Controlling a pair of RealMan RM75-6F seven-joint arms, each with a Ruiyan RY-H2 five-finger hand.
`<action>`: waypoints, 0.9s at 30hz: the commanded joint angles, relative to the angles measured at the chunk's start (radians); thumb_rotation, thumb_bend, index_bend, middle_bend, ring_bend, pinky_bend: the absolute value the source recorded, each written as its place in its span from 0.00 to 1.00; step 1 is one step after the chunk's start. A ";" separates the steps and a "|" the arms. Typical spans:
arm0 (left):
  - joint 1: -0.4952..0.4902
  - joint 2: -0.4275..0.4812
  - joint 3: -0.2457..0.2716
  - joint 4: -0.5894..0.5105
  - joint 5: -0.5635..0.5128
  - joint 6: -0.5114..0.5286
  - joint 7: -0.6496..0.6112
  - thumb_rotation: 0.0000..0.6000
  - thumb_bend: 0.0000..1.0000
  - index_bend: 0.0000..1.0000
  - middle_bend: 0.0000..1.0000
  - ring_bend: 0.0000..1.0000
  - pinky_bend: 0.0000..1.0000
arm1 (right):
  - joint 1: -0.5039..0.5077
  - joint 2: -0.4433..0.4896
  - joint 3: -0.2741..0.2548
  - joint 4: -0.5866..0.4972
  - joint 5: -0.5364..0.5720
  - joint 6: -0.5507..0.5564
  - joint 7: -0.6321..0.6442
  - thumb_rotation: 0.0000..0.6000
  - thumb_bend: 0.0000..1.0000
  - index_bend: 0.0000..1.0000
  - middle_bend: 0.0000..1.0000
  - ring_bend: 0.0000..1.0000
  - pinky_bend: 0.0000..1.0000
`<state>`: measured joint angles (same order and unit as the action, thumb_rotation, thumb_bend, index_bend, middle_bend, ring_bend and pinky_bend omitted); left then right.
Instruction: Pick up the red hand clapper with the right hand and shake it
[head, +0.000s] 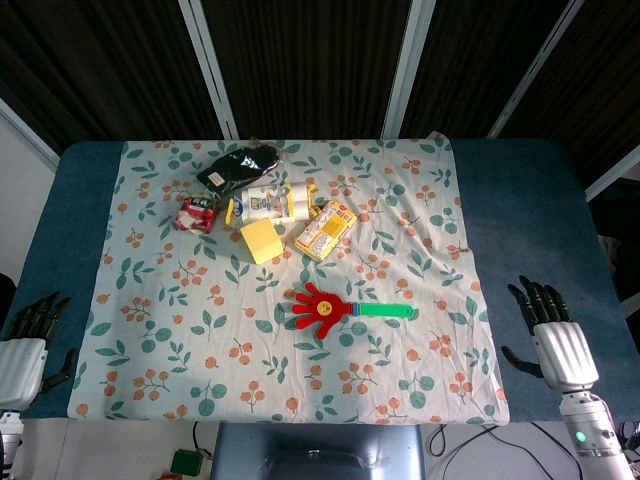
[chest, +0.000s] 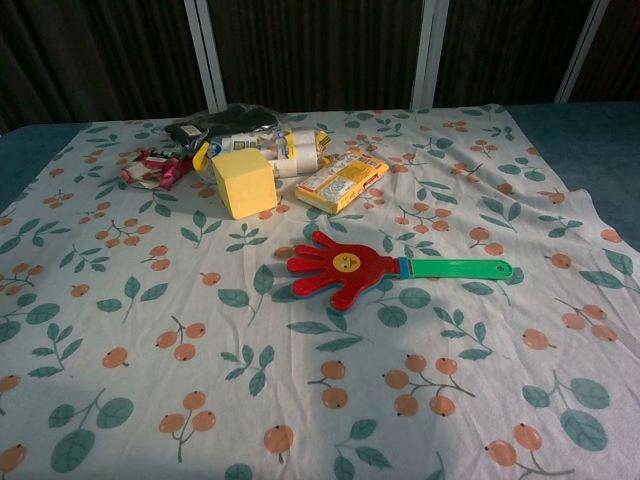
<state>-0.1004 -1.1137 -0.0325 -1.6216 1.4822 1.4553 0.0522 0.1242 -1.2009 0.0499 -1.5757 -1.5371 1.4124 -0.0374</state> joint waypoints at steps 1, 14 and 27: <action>0.000 0.000 0.000 0.000 0.000 0.000 0.000 1.00 0.45 0.00 0.02 0.00 0.09 | 0.093 -0.038 0.033 -0.004 0.079 -0.168 0.008 1.00 0.31 0.06 0.00 0.00 0.00; 0.000 0.000 0.000 0.000 0.000 0.000 0.000 1.00 0.45 0.00 0.02 0.00 0.10 | 0.326 -0.282 0.148 0.075 0.329 -0.379 -0.324 1.00 0.31 0.25 0.00 0.00 0.00; 0.000 0.000 0.000 0.000 0.000 0.000 0.000 1.00 0.45 0.00 0.02 0.00 0.10 | 0.462 -0.435 0.208 0.110 0.601 -0.476 -0.444 1.00 0.31 0.45 0.00 0.00 0.00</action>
<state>-0.1004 -1.1137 -0.0325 -1.6216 1.4822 1.4553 0.0522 0.5693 -1.6202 0.2504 -1.4649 -0.9567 0.9473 -0.4673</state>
